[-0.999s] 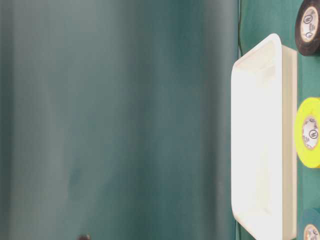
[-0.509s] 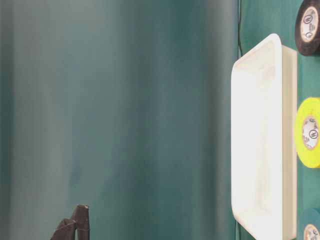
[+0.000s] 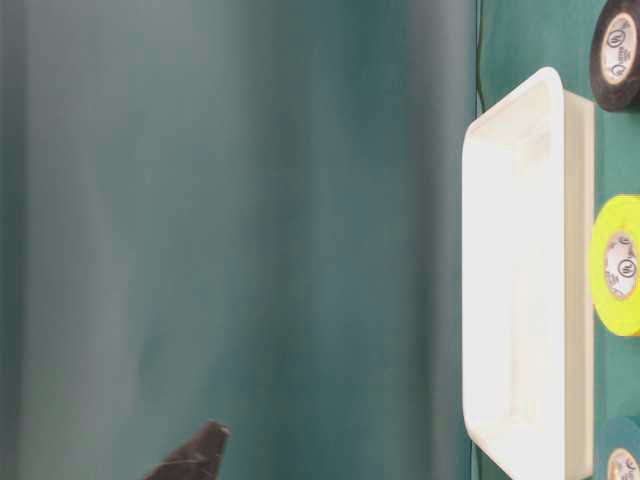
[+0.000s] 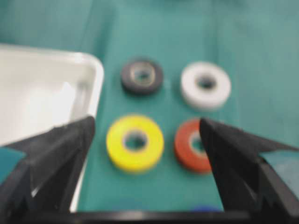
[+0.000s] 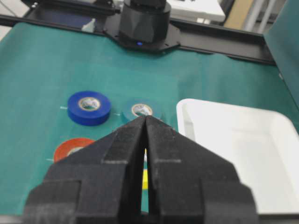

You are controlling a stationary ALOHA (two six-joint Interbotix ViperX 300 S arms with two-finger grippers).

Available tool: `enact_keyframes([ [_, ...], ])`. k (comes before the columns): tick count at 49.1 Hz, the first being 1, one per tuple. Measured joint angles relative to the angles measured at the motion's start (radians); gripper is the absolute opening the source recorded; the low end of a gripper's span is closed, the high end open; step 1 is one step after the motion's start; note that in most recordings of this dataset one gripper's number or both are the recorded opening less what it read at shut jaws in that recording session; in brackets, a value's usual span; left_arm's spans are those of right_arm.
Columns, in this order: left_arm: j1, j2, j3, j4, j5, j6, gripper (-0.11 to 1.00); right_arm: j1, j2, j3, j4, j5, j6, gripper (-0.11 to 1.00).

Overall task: Place the tape from the fixed location into the white case.
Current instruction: 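Move the open left gripper over the teal tape roll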

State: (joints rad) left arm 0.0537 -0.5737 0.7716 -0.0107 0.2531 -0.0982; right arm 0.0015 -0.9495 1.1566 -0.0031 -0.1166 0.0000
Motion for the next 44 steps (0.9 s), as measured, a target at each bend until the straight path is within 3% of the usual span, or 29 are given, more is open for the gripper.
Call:
enact_keyframes([
  [11,0.002,0.083,-0.12,0.002,0.27,-0.091,0.95,0.0,0.002,0.0,0.0,0.0,0.0,0.0],
  [20,0.0,0.156,-0.227,0.0,0.471,-0.109,0.95,0.0,0.003,0.0,0.002,0.0,0.0,0.0],
  [34,0.0,0.241,-0.336,0.0,0.678,-0.141,0.95,0.0,0.003,0.0,0.0,0.012,0.0,0.0],
  [44,-0.003,0.268,-0.371,0.002,0.736,-0.144,0.95,0.0,0.005,0.0,0.0,0.015,0.0,0.0],
])
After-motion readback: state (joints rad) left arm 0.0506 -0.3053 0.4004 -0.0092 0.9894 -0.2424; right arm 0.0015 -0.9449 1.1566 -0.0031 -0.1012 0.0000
